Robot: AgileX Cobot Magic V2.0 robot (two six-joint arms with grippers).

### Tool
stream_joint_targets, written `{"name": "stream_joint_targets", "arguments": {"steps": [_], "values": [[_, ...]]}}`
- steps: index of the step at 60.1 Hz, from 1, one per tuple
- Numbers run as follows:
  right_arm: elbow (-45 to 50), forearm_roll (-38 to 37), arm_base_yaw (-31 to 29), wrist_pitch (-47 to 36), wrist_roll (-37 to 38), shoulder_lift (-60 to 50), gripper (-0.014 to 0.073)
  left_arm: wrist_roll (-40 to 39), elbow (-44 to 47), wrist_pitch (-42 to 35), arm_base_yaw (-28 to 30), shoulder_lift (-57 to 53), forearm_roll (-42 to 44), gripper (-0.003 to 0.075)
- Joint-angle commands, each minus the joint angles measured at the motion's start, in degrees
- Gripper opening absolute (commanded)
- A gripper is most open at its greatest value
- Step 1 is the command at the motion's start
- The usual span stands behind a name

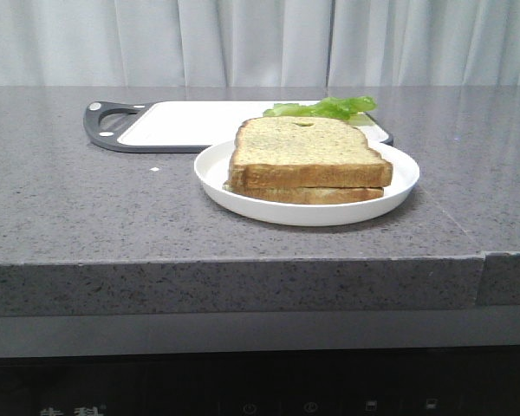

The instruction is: Left arm grabs bread, right arm adds lettuce

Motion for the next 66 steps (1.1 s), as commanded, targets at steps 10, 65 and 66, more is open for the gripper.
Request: {"name": "stream_joint_targets", "arguments": {"steps": [10, 65, 66], "values": [[-14.49, 0.95, -0.29, 3.04, -0.48, 2.24, -0.0066, -0.61, -18.62, 10.66, 0.14, 14.44, 0.40, -0.0021], [-33.72, 0.95, -0.29, 11.59, -0.54, 23.77, 0.0547, -0.36, -40.37, 24.26, -8.92, 46.42, -12.46, 0.0552], [-33.72, 0.95, -0.29, 11.59, -0.54, 23.77, 0.0547, -0.36, -41.02, 24.62, -9.93, 47.89, -12.63, 0.0551]]}}
